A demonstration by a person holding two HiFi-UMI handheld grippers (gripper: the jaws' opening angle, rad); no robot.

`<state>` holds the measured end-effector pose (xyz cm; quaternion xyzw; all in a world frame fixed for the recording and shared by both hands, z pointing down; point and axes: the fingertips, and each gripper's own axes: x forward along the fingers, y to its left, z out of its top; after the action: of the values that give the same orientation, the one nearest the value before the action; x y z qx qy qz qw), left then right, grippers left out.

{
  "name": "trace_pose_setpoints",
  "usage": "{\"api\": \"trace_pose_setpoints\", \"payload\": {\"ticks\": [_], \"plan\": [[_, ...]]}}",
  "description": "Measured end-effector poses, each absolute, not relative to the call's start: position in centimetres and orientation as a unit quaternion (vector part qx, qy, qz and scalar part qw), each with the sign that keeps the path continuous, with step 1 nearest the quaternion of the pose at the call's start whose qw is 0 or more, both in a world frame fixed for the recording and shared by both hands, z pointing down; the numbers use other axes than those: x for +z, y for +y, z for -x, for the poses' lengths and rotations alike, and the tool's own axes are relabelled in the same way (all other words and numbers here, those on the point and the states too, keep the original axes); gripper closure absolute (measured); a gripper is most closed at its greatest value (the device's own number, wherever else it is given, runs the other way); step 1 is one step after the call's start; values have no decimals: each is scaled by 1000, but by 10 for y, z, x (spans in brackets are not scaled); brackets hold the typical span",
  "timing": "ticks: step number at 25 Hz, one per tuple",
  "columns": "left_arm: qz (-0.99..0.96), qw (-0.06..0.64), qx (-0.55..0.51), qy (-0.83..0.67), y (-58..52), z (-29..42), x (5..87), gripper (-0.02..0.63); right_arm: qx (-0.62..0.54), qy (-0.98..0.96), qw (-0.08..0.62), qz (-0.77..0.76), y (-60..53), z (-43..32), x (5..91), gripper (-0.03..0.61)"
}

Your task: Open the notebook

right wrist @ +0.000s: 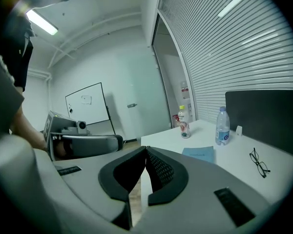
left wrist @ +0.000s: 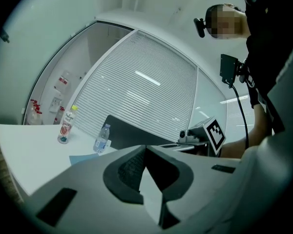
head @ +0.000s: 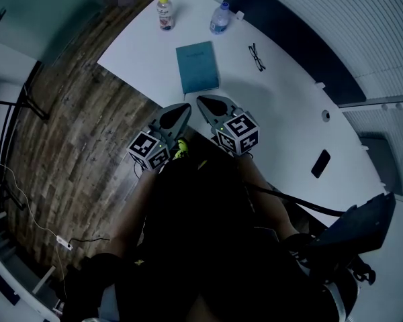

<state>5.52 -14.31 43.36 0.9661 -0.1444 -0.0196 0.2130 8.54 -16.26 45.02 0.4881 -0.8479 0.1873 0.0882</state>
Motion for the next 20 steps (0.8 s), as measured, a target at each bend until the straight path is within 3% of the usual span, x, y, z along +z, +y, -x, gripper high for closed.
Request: {"api": "trace_pose_setpoints", "payload": {"ticks": [10,20], "plan": [[-963,220,-5,-157,-159,-66,455,606,204,-845,111,-481,-182,-95,471,529],[-956,231,7,-180,-179,-75,492,592,237,-830,142,-485,-201,-111,518,407]]}}
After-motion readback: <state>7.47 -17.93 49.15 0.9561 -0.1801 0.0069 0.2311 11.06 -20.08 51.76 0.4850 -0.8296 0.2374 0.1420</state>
